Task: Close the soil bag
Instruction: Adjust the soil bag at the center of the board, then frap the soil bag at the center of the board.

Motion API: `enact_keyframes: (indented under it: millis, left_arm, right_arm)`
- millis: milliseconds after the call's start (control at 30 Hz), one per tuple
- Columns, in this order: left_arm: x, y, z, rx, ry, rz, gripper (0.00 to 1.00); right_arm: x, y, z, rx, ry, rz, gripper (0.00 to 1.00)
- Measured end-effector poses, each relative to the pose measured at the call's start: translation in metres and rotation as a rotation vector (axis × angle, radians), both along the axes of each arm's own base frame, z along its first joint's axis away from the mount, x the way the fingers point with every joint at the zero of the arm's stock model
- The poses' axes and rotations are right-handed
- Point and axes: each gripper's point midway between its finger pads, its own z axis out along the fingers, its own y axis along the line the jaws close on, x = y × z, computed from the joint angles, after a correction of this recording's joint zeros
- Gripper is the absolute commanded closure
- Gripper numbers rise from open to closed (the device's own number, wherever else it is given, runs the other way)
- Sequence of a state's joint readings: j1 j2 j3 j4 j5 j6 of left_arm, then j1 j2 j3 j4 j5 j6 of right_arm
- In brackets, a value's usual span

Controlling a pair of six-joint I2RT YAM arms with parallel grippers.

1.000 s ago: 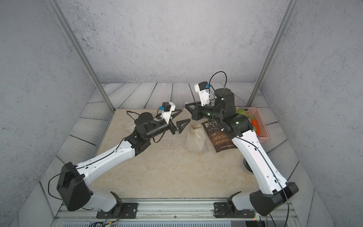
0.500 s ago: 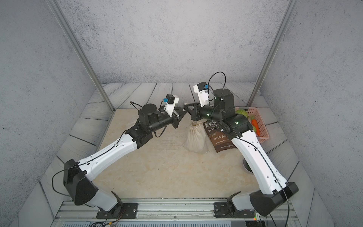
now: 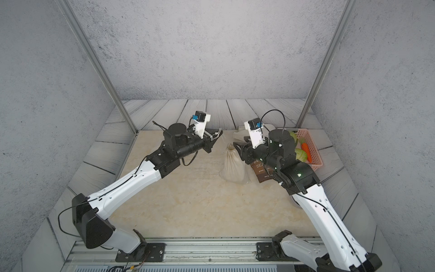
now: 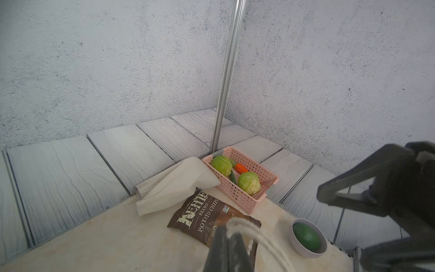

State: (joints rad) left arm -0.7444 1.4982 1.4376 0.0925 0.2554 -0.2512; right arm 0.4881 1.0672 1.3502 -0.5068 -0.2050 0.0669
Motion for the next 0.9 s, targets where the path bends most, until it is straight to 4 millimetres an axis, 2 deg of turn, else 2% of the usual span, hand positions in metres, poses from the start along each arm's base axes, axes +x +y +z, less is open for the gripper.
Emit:
enact_keyframes:
  millis: [167,467,567,733,833,900]
  left_arm:
    - [-0.002,0.003,0.001,-0.01,0.04,0.007,1.0]
    - [-0.004,0.005,0.002,-0.025,0.071,0.008,1.0]
    - [-0.004,0.005,0.003,-0.028,0.073,0.008,1.0]
    - [-0.005,0.005,0.003,-0.033,0.081,0.005,1.0]
    - [-0.007,0.011,0.004,-0.026,0.091,0.02,1.0]
    - [-0.005,0.022,0.004,-0.017,0.107,0.046,1.0]
  right_arm:
    - [0.013,0.015,-0.036,-0.056,0.013,0.036,0.28]
    - [0.029,0.054,-0.051,-0.109,-0.034,0.126,0.28]
    - [0.035,0.063,-0.052,-0.116,-0.042,0.138,0.39]
    - [0.054,0.068,-0.06,-0.141,-0.044,0.097,0.73]
    - [0.069,0.063,-0.073,-0.184,-0.029,0.036,0.82]
    - [0.076,0.061,-0.079,-0.211,-0.025,0.003,0.84]
